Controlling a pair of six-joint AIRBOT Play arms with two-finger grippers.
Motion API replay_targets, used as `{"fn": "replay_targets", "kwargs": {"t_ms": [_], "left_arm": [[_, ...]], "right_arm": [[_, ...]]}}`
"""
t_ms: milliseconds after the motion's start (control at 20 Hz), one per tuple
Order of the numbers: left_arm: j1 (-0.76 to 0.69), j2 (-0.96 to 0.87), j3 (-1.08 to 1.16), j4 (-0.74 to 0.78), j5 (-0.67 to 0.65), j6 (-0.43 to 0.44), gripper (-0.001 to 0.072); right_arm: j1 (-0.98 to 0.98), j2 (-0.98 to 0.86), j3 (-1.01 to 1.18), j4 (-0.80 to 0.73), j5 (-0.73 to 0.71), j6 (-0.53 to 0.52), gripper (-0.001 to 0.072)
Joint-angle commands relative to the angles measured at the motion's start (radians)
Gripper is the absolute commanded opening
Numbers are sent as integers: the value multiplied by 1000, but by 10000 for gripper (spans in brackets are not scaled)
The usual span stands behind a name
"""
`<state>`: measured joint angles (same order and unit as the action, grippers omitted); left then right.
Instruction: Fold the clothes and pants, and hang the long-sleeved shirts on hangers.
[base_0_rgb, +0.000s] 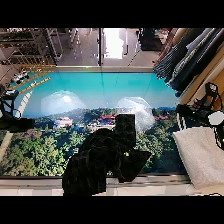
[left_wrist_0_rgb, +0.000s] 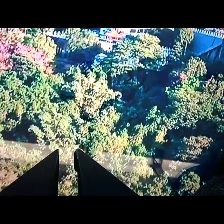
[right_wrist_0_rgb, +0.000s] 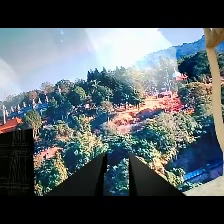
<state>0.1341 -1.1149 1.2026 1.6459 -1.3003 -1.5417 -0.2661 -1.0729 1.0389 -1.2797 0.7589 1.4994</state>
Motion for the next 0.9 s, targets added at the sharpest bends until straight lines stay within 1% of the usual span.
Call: {"fn": "replay_targets", "kwargs": {"t_ms": [0, 350, 500, 650, 700, 750, 850], "left_arm": [[1, 1, 1, 0, 0, 0, 109], [1, 1, 1, 0, 15, 1, 109], [0, 1, 1, 0, 137, 0, 109], [1, 1, 1, 0, 153, 0, 109], [1, 0, 0, 0, 182, 0, 109], [0, 0, 1, 0, 229, 0, 109], [1, 0, 1, 0, 329, 0, 109]], "right_arm": [[1, 1, 0, 0, 0, 0, 185], [1, 1, 0, 0, 0, 0, 185], [1, 1, 0, 0, 0, 0, 185], [1, 1, 0, 0, 0, 0, 185], [1, 1, 0, 1, -1, 0, 185], [1, 1, 0, 14, -1, 1, 185], [1, 1, -1, 90, 6, 1, 185]]}}
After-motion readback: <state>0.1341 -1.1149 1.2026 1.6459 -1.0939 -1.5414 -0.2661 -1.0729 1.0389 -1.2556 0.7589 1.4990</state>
